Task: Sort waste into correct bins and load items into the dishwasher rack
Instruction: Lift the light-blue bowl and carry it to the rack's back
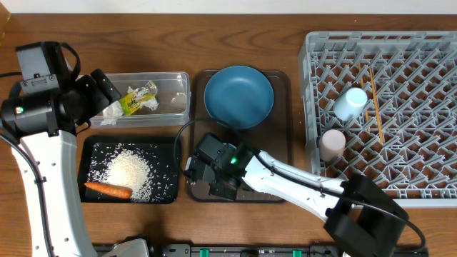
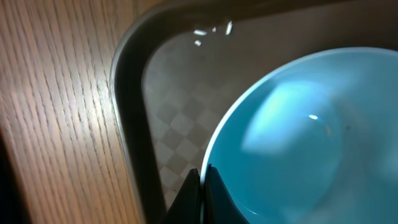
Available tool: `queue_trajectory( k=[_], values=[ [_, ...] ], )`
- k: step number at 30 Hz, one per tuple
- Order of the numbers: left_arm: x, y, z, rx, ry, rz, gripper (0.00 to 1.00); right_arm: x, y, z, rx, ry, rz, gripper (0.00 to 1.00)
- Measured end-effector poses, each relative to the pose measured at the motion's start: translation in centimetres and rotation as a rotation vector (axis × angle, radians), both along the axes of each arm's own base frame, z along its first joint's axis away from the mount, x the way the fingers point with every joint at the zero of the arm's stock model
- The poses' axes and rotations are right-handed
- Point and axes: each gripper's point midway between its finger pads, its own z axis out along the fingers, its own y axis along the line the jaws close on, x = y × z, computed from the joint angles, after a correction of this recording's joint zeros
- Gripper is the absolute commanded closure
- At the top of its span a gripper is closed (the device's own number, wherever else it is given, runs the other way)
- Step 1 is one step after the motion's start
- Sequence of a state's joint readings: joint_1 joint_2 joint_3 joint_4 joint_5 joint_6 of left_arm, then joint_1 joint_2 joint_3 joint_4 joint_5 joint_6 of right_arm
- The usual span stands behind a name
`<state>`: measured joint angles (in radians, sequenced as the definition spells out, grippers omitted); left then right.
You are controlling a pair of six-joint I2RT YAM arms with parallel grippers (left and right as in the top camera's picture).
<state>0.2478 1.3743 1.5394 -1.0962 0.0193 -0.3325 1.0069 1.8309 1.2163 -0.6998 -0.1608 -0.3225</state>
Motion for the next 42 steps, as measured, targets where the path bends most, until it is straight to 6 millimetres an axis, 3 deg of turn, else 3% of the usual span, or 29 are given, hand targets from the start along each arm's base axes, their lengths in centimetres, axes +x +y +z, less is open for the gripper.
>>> queue_trajectory(
  k=[4,6,11,14,15,18,21,28,33,37,42],
  values=[
    [0.0,0.0,0.0,0.0,0.0,0.0,0.02,0.7,0.7,2.5,0.022,0.007,-0.041,0.99],
    [0.0,0.0,0.0,0.0,0.0,0.0,0.02,1.6,1.4,4.7,0.068,0.009,-0.065,0.99],
    [0.0,0.0,0.0,0.0,0.0,0.0,0.02,6.6,2.8,14.4,0.334,0.024,-0.174,0.99],
    [0.0,0.0,0.0,0.0,0.0,0.0,0.02,10.3,1.3,20.3,0.493,0.012,-0.254,0.99],
    [0.0,0.0,0.0,0.0,0.0,0.0,0.02,11.1,0.8,21.3,0.521,0.011,-0.272,0.99],
    [0.0,0.0,0.0,0.0,0.0,0.0,0.02,14.8,-2.8,24.3,0.608,0.009,-0.379,0.99],
    [0.0,0.0,0.0,0.0,0.0,0.0,0.02,17.9,-6.4,25.4,0.668,0.016,-0.47,0.99],
    [0.0,0.0,0.0,0.0,0.0,0.0,0.02,25.8,-19.0,29.4,0.888,-0.093,-0.694,0.99],
    [0.0,0.0,0.0,0.0,0.0,0.0,0.02,29.1,-27.3,31.4,0.987,-0.213,-0.819,0.99],
    [0.0,0.0,0.0,0.0,0.0,0.0,0.02,30.9,-32.3,31.0,1.055,-0.21,-0.9,0.99],
    [0.0,0.0,0.0,0.0,0.0,0.0,0.02,33.2,-34.7,27.1,1.128,-0.072,-0.941,0.99]
  ],
)
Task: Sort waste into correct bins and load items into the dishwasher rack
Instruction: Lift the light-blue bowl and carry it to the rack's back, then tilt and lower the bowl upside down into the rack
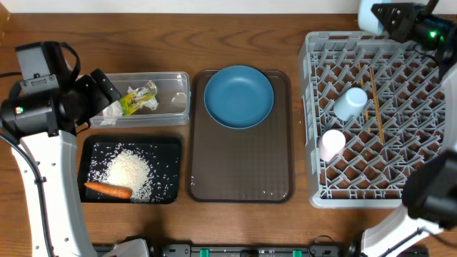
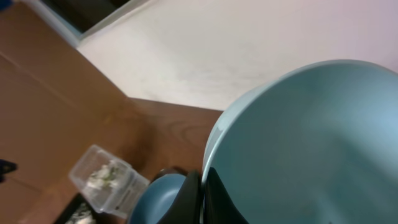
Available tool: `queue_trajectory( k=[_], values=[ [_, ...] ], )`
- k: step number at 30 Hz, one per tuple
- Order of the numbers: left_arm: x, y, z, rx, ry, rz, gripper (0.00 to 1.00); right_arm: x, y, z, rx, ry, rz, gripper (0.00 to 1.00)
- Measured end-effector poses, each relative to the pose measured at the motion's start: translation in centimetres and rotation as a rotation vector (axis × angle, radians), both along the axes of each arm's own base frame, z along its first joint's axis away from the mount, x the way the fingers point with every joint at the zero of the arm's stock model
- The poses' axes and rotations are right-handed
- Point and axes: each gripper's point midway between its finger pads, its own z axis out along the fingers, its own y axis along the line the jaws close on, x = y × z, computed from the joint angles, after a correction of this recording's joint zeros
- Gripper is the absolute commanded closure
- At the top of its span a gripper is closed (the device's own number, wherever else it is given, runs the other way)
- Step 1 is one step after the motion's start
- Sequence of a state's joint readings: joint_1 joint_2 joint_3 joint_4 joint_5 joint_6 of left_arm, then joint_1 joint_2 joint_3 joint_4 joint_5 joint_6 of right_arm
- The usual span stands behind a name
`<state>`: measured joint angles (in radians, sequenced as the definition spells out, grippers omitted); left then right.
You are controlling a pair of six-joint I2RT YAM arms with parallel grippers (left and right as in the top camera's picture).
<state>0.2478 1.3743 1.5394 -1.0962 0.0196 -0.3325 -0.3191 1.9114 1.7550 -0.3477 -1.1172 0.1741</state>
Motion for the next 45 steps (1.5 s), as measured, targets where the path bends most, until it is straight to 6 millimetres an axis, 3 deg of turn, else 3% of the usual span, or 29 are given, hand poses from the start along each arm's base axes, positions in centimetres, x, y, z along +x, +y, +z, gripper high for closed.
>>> queue_trajectory(
  k=[9,17,29,35,45],
  values=[
    [0.0,0.0,0.0,0.0,0.0,0.0,0.02,2.9,-0.1,-6.9,0.191,0.117,0.119,0.99],
    [0.0,0.0,0.0,0.0,0.0,0.0,0.02,3.3,-0.4,-10.6,0.26,0.219,0.133,0.98],
    [0.0,0.0,0.0,0.0,0.0,0.0,0.02,2.3,-0.4,-12.6,0.301,0.366,0.1,0.99],
    [0.0,0.0,0.0,0.0,0.0,0.0,0.02,1.9,-0.7,-12.6,0.281,0.351,0.104,0.99],
    [0.0,0.0,0.0,0.0,0.0,0.0,0.02,1.0,-3.5,-12.9,0.31,0.385,0.051,0.99]
  ],
)
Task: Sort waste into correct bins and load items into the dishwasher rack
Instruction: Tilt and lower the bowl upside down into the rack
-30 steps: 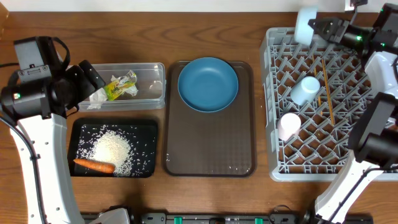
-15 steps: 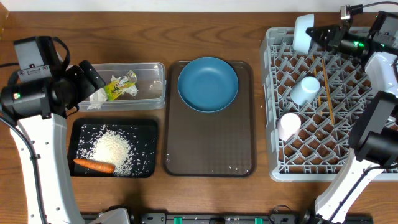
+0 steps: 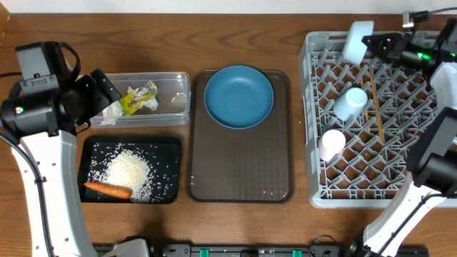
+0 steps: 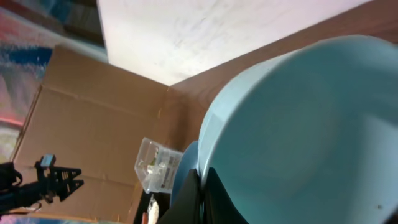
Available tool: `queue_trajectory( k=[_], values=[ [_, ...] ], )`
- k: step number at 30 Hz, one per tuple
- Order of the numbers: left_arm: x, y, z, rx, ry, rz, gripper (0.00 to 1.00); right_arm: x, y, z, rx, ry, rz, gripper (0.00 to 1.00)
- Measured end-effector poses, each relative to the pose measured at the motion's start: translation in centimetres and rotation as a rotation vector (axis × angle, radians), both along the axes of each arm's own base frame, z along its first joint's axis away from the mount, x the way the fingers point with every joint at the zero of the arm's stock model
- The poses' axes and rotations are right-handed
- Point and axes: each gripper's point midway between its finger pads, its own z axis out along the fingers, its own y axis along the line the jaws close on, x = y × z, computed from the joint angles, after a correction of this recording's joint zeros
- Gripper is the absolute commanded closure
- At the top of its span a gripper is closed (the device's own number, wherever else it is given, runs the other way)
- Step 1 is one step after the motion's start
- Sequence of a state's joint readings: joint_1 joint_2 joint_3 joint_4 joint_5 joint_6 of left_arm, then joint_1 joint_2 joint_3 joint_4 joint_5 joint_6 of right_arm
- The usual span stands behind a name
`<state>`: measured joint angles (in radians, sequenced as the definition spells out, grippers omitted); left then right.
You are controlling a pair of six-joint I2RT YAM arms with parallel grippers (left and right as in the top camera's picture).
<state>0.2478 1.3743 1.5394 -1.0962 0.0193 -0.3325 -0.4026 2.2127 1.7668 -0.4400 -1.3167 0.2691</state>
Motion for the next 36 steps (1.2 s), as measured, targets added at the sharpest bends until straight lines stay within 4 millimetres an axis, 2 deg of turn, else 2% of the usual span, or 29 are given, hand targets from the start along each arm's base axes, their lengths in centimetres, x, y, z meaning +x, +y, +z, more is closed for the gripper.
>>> queue_trajectory(
  k=[7,11,20,24,32,36],
  values=[
    [0.0,0.0,0.0,0.0,0.0,0.0,0.02,-0.8,-1.7,-0.5,0.02,0.051,-0.035,0.99],
    [0.0,0.0,0.0,0.0,0.0,0.0,0.02,-1.1,-2.3,-0.7,0.026,0.068,-0.046,0.95],
    [0.0,0.0,0.0,0.0,0.0,0.0,0.02,-1.5,-4.3,-1.9,-0.007,0.116,-0.108,0.93],
    [0.0,0.0,0.0,0.0,0.0,0.0,0.02,-1.7,-5.1,-2.6,-0.044,0.133,-0.137,0.87],
    [0.0,0.0,0.0,0.0,0.0,0.0,0.02,-2.1,-9.2,-4.4,-0.135,0.172,-0.247,0.72],
    [0.0,0.0,0.0,0.0,0.0,0.0,0.02,-2.2,-9.9,-4.7,-0.151,0.18,-0.269,0.71]
  ],
)
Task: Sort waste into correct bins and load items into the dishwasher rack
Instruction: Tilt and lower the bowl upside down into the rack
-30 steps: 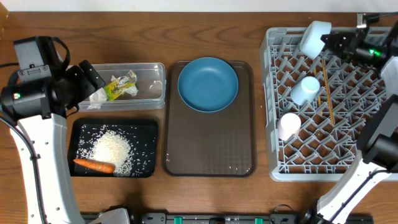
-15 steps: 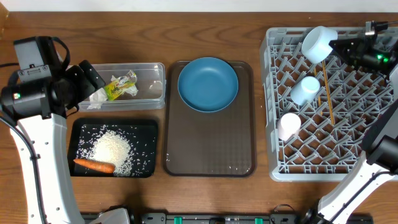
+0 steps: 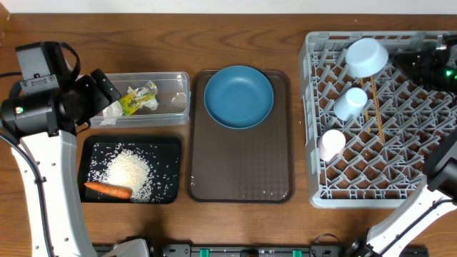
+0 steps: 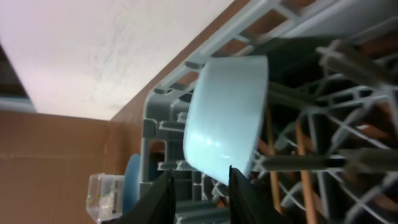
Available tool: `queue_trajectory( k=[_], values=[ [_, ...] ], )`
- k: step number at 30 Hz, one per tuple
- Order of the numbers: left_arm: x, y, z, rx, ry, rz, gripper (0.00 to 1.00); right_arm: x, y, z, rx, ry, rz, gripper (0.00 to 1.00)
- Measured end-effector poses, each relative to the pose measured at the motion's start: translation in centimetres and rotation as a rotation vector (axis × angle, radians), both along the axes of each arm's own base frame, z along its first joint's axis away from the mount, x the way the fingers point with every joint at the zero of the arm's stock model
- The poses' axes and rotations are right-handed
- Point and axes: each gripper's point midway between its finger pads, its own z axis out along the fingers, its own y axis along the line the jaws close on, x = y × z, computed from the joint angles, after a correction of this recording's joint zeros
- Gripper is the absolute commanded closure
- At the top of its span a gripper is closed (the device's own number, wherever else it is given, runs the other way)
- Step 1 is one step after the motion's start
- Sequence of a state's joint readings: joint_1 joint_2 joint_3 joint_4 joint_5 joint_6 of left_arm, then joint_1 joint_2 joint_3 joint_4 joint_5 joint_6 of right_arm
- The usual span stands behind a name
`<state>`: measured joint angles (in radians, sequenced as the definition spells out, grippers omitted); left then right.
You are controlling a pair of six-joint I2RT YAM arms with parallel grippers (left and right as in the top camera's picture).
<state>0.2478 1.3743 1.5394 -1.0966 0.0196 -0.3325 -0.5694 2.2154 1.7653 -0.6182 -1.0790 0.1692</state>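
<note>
A pale blue bowl lies tilted in the far left part of the grey dishwasher rack; it also shows in the wrist view. My right gripper is open just to the right of the bowl, with nothing between its fingers. A dark blue plate rests on the brown tray. My left gripper hangs open at the left end of the clear bin and holds nothing.
The rack also holds a white-blue cup, a pink cup and chopsticks. The clear bin contains wrappers. A black tray at the front left holds rice and a carrot.
My right gripper held the pale blue bowl over the rack's far left. Now the bowl rests in the rack, and the gripper is open and has drawn back to the right. The left arm has not moved.
My right gripper was shut on the pale blue bowl's rim down at the brown tray. Then it held the bowl high beyond the rack's far edge, then over the rack's far left. Now the bowl sits in the rack, let go.
</note>
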Motion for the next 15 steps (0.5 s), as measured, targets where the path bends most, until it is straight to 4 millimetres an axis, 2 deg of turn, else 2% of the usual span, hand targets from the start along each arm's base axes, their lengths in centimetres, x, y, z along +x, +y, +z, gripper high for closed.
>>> queue_trajectory(
  k=[7,12,15],
  values=[
    [0.0,0.0,0.0,0.0,0.0,0.0,0.02,-0.2,-1.6,-0.6,-0.039,0.022,-0.045,0.69],
    [0.0,0.0,0.0,0.0,0.0,0.0,0.02,-0.5,-3.0,-1.1,-0.069,0.04,-0.081,0.72],
    [0.0,0.0,0.0,0.0,0.0,0.0,0.02,-0.5,-3.1,-1.1,-0.097,0.04,-0.084,0.73]
  ],
)
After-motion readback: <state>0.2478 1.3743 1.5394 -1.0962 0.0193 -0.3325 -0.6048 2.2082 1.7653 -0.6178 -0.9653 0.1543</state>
